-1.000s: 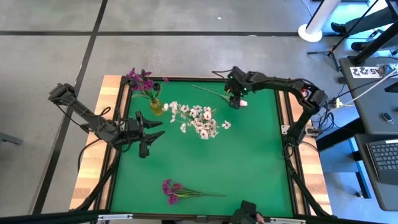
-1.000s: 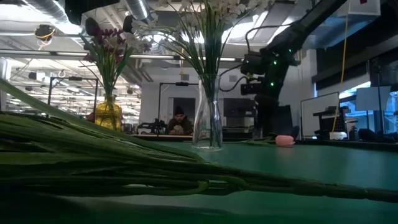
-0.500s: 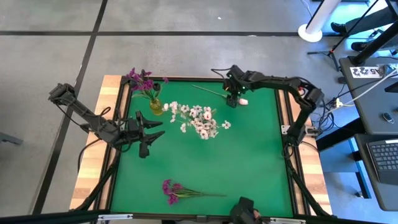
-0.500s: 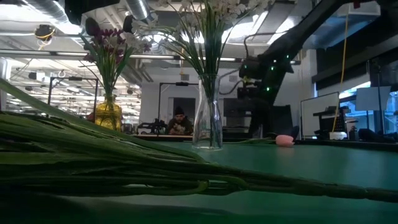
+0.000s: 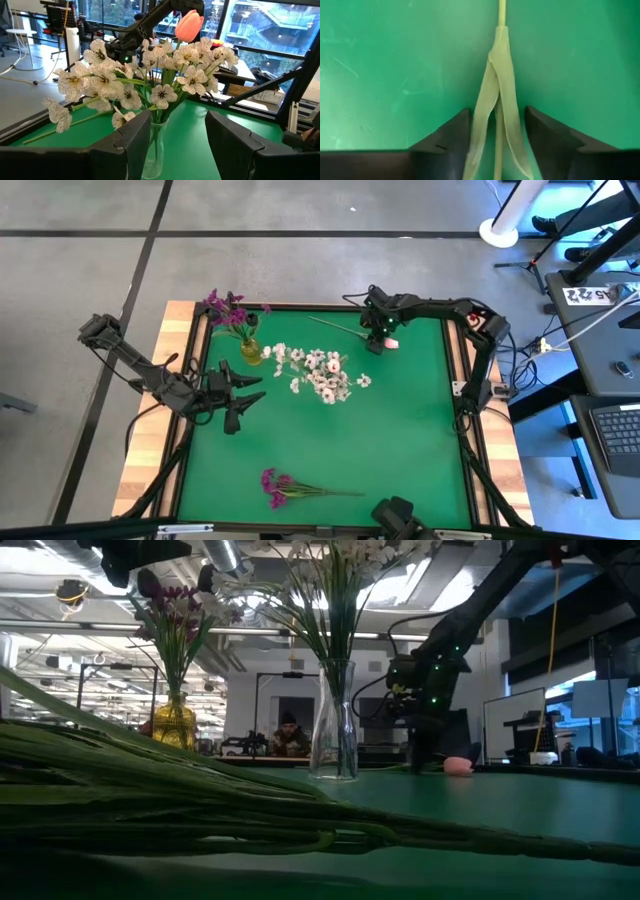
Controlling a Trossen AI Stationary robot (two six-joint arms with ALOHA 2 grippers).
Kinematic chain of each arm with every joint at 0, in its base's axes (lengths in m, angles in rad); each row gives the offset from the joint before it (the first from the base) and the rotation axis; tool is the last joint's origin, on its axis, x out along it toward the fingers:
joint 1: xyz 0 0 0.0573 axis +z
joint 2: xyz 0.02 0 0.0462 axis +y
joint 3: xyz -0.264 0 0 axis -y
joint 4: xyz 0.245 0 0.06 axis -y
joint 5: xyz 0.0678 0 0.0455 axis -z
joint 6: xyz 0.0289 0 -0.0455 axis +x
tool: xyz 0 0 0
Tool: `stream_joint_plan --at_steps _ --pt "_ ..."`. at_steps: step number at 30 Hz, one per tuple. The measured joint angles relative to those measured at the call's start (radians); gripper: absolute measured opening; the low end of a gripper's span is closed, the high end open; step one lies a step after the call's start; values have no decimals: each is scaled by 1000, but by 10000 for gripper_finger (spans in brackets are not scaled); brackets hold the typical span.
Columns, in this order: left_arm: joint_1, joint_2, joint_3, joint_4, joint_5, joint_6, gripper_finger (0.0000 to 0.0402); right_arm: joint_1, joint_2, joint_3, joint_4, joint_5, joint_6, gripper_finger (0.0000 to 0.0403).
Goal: Sort flowers into vase by color
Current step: Put the pink flower into the transparent vase
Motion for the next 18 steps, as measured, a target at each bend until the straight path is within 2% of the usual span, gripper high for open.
stream_joint_plan --at_steps 9,11,15,18 --pt "0 0 0 0 0 -6 185 0 2 54 -146 13 -4 21" --pt "0 0 0 0 0 -6 185 1 3 69 -209 28 3 13" --pt "0 0 0 0 0 -6 185 10 4 109 -326 87 32 23" --pt "0 0 0 0 0 -7 185 29 -9 120 -401 140 52 9"
